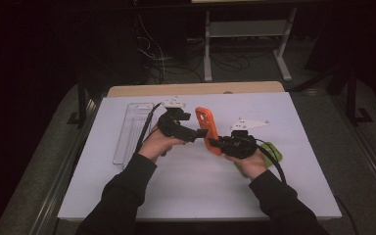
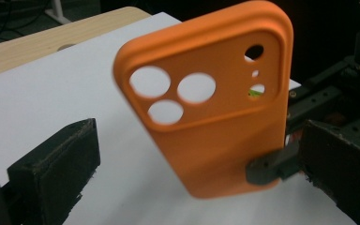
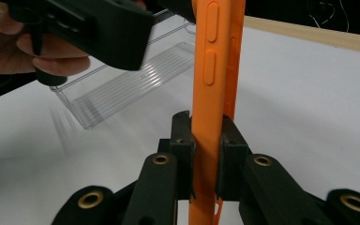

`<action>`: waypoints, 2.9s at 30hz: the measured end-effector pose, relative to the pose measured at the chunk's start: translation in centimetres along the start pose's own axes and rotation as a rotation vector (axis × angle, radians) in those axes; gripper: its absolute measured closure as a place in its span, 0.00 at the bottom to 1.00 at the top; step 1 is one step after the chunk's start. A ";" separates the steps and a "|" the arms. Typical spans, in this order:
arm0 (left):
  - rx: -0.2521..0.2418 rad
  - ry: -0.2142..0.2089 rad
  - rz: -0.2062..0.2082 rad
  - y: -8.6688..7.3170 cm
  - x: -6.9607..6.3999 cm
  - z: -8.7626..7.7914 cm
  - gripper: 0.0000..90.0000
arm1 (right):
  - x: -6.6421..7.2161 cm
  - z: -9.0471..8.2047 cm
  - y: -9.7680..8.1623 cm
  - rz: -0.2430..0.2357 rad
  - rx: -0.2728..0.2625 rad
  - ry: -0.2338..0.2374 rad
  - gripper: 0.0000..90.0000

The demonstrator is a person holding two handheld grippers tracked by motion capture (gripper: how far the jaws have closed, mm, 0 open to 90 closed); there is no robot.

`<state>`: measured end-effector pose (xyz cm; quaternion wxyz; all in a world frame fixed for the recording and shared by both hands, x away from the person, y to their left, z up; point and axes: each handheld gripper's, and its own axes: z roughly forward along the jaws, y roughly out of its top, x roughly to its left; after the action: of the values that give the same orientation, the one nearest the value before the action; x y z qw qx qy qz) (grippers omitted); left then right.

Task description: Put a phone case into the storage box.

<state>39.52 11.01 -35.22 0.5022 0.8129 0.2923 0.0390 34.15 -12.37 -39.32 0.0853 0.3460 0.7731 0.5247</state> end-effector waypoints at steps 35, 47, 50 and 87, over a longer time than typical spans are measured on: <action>-0.065 -0.038 -0.024 0.6 0.1 1.6 0.14 | 0.9 0.5 0.0 -0.039 0.006 0.007 0.78; -0.079 0.035 -0.035 1.6 1.8 -1.0 0.14 | 0.4 -0.3 -0.9 -0.059 0.117 -0.067 0.26; -0.077 0.065 -0.023 2.2 2.2 -1.8 0.14 | 0.4 -0.7 -1.5 -0.067 0.143 -0.092 0.16; -0.082 0.724 -0.107 4.0 13.1 -10.0 0.14 | -1.3 -7.2 -8.1 -0.086 0.181 -0.202 0.00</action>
<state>48.51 24.34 -29.93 0.3999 0.7093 0.4912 0.3095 27.93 -20.26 -43.55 0.1534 0.3699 0.8189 0.4111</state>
